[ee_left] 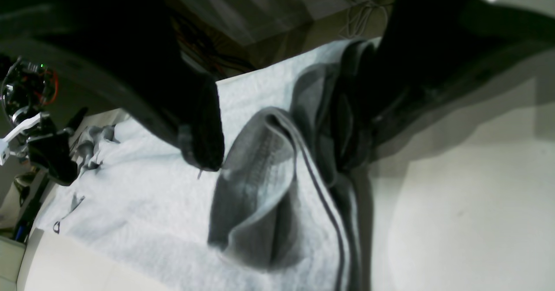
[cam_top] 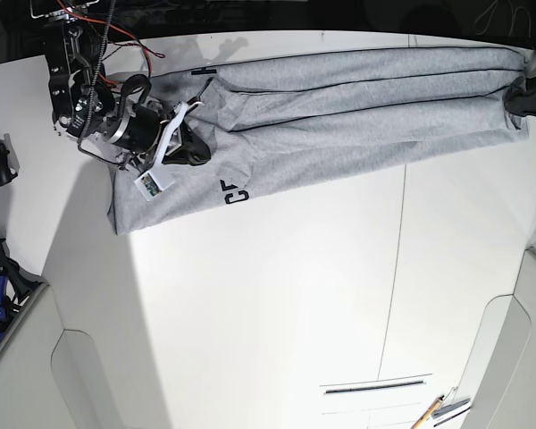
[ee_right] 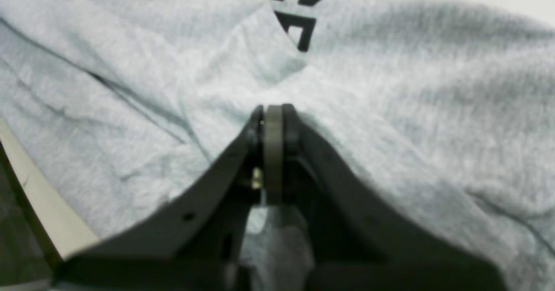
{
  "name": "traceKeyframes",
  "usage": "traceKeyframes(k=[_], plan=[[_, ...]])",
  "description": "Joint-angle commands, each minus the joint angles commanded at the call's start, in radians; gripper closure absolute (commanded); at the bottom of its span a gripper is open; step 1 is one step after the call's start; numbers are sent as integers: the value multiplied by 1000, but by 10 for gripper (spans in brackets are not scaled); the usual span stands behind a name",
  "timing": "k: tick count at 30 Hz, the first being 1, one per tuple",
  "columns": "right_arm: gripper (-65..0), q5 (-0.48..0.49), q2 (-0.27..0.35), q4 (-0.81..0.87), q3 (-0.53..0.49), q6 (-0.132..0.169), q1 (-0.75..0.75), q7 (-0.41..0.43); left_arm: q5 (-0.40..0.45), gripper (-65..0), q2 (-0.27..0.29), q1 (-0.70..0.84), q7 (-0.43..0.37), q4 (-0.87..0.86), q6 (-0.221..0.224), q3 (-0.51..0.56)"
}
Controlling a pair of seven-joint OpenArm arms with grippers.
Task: Fold the T-shirt properly
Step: 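Grasp the strip's ends with both grippers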
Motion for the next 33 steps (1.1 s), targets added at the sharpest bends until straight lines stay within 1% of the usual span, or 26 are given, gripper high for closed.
traceKeyframes(k=[2, 3, 6, 9, 10, 11, 15, 19, 23, 24, 26, 28, 30, 33], plan=[[0, 0, 0, 0, 0, 0, 0, 0, 0, -412, 0, 18, 0, 5, 0, 0], [0, 0, 0, 0, 0, 0, 0, 0, 0, -376, 0, 33, 0, 11, 0, 0], [0, 0, 0, 0, 0, 0, 1, 6, 0, -192, 3, 65, 0, 39, 0, 0], [0, 5, 0, 0, 0, 0, 5, 8, 0, -72, 3, 64, 0, 56, 0, 0], [0, 6, 0, 0, 0, 0, 8, 7, 0, -23, 3, 64, 0, 56, 0, 0], [0, 17, 0, 0, 2, 0, 11, 7, 0, 0, 3, 64, 0, 56, 0, 0], [0, 89, 0, 2, 45, 0, 16, 6, 0, 0, 0, 55, 0, 68, 0, 0], [0, 160, 0, 5, 137, 0, 16, -8, 0, 0, -20, 52, 0, 161, 0, 0], [0, 211, 0, 5, 235, 2, 16, -24, 0, 0, -40, -38, 0, 241, 0, 0], [0, 220, 0, 6, 256, 8, 16, -35, 0, 0, -45, -66, 0, 247, 0, 0], [0, 246, 0, 6, 291, 8, 16, -78, 0, 0, -58, -122, 0, 250, 0, 0], [0, 267, 0, 6, 317, 8, 16, -107, 43, 0, -67, -161, 0, 252, 0, 0], [0, 276, 0, 6, 335, 8, 16, -109, 52, 0, -66, -180, 0, 275, 0, 0], [0, 289, 0, 6, 341, 8, 16, -109, 65, 0, -47, -176, 0, 392, 0, 0]])
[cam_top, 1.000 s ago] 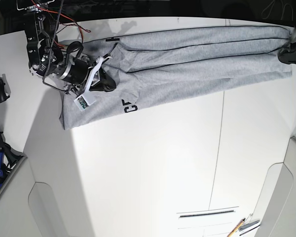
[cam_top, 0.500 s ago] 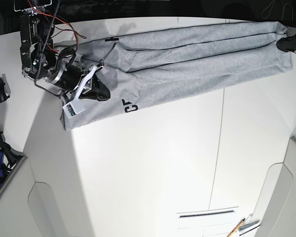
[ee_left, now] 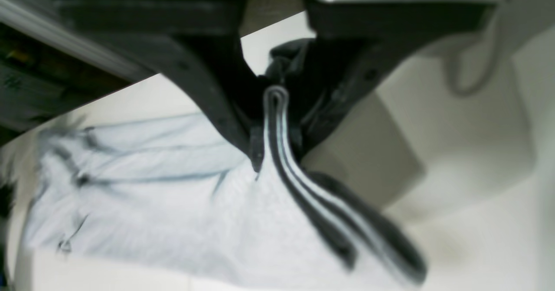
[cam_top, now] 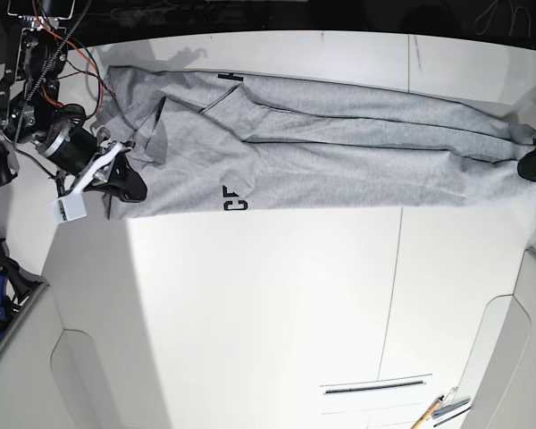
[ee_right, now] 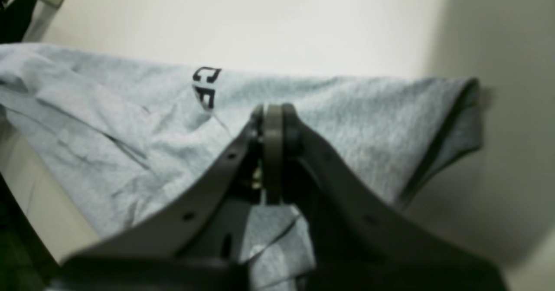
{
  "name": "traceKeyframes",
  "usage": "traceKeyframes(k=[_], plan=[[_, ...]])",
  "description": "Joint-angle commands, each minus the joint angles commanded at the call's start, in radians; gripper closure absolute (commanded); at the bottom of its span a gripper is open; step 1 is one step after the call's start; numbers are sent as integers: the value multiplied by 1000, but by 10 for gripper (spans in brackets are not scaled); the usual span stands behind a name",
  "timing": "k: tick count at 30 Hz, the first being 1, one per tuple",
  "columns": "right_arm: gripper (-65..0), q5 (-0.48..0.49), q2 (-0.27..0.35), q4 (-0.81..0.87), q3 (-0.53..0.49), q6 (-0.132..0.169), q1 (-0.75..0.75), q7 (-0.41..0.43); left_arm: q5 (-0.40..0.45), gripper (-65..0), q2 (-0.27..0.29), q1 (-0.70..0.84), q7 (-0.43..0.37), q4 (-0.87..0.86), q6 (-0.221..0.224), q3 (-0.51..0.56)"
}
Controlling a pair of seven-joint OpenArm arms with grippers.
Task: Fold the T-shirt properly
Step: 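Grasp the strip's ends with both grippers, then fold the strip end with the left gripper toward the right gripper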
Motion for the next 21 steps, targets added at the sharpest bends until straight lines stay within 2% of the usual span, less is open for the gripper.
traceKeyframes(k=[4, 9, 13, 18, 21], plan=[[0, 0, 0, 0, 0, 0, 0, -3, 70, 0, 69, 5, 0, 206, 0, 3], [0, -1, 0, 0, 0, 0, 0, -5, 68, 0, 140, 19, 0, 409, 0, 43], [0, -1, 0, 0, 0, 0, 0, -11, 97, 0, 218, 17, -46, 525, 0, 212], [0, 0, 0, 0, 0, 0, 0, -23, 339, 0, 341, -27, -152, 504, 0, 447], [0, 0, 0, 1, 0, 0, 0, -23, 394, 0, 386, -76, -155, 455, 0, 545]])
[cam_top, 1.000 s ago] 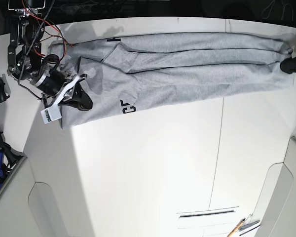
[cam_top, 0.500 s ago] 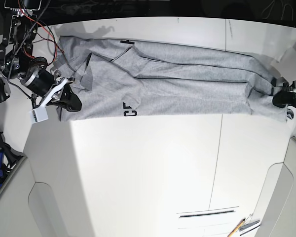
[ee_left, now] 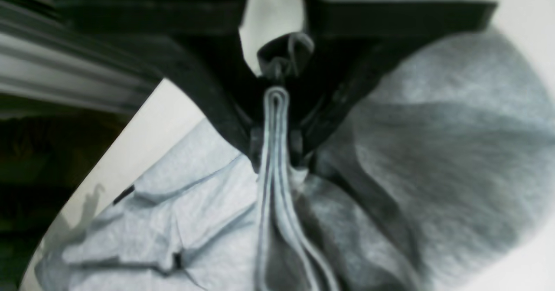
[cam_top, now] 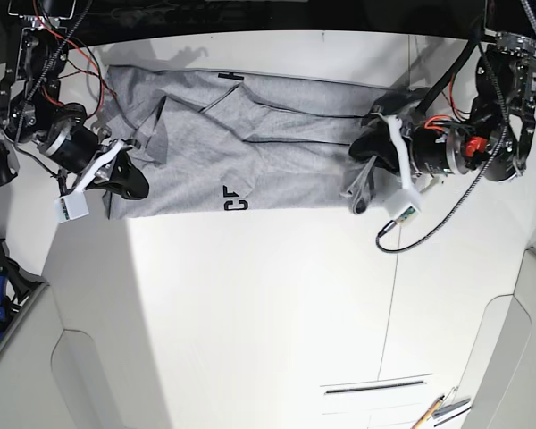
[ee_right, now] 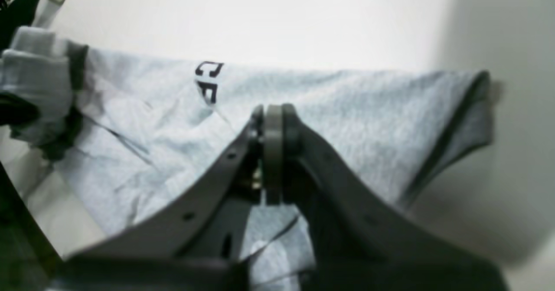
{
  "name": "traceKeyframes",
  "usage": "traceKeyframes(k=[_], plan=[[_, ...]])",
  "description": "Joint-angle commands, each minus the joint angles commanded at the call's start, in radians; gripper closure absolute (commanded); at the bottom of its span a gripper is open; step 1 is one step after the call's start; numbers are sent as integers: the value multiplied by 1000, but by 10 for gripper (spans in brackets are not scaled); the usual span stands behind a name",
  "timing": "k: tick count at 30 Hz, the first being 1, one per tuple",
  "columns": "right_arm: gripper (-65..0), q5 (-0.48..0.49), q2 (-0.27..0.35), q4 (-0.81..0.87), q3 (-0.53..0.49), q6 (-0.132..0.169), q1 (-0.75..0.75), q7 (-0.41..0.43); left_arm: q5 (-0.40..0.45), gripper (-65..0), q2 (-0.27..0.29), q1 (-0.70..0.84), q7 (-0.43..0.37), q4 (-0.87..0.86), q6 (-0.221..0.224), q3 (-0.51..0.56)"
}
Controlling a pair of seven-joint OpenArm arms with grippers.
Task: Fold the T-shirt properly
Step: 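Fold the strip end with the left gripper toward the right gripper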
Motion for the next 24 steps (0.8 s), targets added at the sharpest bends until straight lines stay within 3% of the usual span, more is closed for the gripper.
traceKeyframes(k=[1, 6, 9, 11, 14, 16, 20, 24], plan=[[0, 0, 0, 0, 0, 0, 0, -2, 5, -27, 9, -8, -3, -16, 0, 25], [0, 50, 0, 1, 57, 0, 0, -62, 4, -291, 51, -19, -15, -42, 0, 95], [0, 97, 0, 1, 155, 0, 0, -64, -71, -380, 84, -19, -14, -42, 0, 100], [-39, 97, 3, 1, 221, 0, 0, -77, -139, -393, 91, -19, -14, -42, 0, 100], [-277, 80, 31, 0, 259, -12, -7, -121, -192, -393, 97, -19, -15, -42, 0, 100], [-378, 74, 56, -11, 255, -20, -8, -138, -195, -393, 99, -22, -16, -42, 0, 100], [-385, 122, 100, -106, 193, -16, -8, -174, -195, -393, 99, -22, -19, -42, 0, 100], [-385, 205, 102, -207, 90, 9, -8, -240, -195, -393, 99, -21, -19, -42, 0, 100]])
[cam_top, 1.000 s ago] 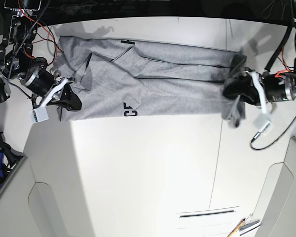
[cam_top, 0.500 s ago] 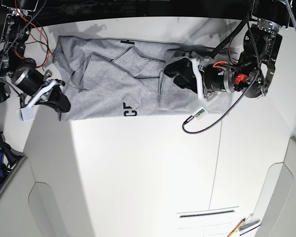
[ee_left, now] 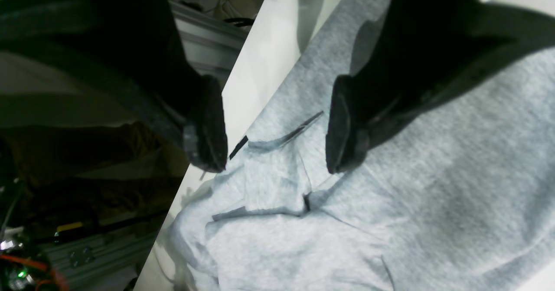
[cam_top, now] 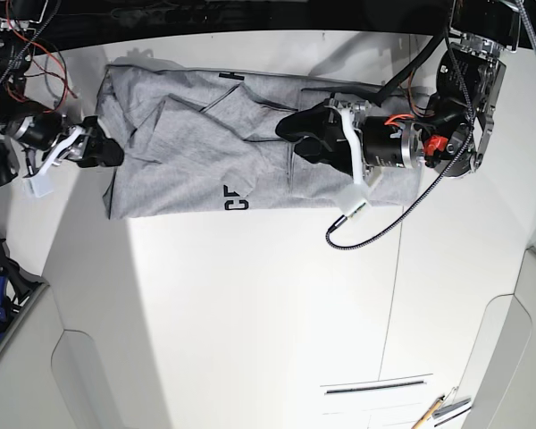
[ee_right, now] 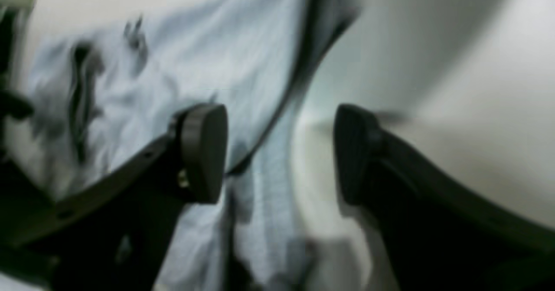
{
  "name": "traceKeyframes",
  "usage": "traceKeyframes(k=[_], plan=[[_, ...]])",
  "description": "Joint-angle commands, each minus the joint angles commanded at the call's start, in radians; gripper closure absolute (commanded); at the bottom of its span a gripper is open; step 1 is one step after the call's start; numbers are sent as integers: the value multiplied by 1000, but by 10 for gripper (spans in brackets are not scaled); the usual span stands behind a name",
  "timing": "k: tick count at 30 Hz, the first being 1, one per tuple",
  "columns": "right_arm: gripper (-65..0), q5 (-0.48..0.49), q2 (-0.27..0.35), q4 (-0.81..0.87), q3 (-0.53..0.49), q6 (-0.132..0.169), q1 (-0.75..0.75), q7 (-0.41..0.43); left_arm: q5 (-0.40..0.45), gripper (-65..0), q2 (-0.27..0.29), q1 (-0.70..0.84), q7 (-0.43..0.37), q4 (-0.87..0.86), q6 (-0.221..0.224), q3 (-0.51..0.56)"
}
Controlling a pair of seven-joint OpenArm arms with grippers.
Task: Fold the T-shirt properly
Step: 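Fold the strip end with the left gripper toward the right gripper, then lift the folded bundle with the right gripper and fold it over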
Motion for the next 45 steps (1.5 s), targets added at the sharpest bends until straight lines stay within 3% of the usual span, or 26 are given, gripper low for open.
traceKeyframes(k=[4, 6, 9, 15, 19, 22, 24, 27, 29, 32, 37, 42, 45], plan=[[-385, 26, -20, -24, -52, 3, 0, -21, 0, -393, 0, 0, 0, 0, 0, 0], [-385, 89, -31, -24, -63, 22, 0, -75, 0, -393, 0, 0, 0, 0, 0, 0], [-384, 165, -31, -24, -83, 21, 0, -128, 1, -393, 0, 0, 0, 0, 0, 0], [-380, 160, -31, -24, -87, 23, 3, -110, -35, -393, 0, -2, 0, 1, 0, -5], [-184, 150, -37, -24, -87, 26, 6, -91, -38, -393, 0, -19, 5, 2, 0, -15], [-116, 149, -41, -24, -87, 26, 5, -82, -43, -392, 0, -26, 16, 3, 0, -51], [0, 128, -41, -24, -87, 26, 6, -59, -43, -392, 0, -25, 16, 3, 0, -95], [0, 93, -41, -24, -86, 26, 6, -21, -41, -392, -1, -24, 19, 3, 0, -191], [0, 80, -39, -22, -86, 25, 9, -17, -42, -392, -1, -16, 64, 3, 0, -263], [0, 63, -6, -20, -80, 21, 30, -17, -41, -392, -1, 22, 129, 3, 0, -362], [0, 56, 96, -19, -28, 14, 103, -19, -42, -392, -3, 132, 127, 3, 0, -480], [0, 69, 196, -19, -17, 13, 191, -30, -42, -392, 0, 240, 61, 3, 0, -511], [0, 116, 230, -6, -17, 14, 262, -72, -40, -392, 31, 280, 41, 3, 0, -511]])
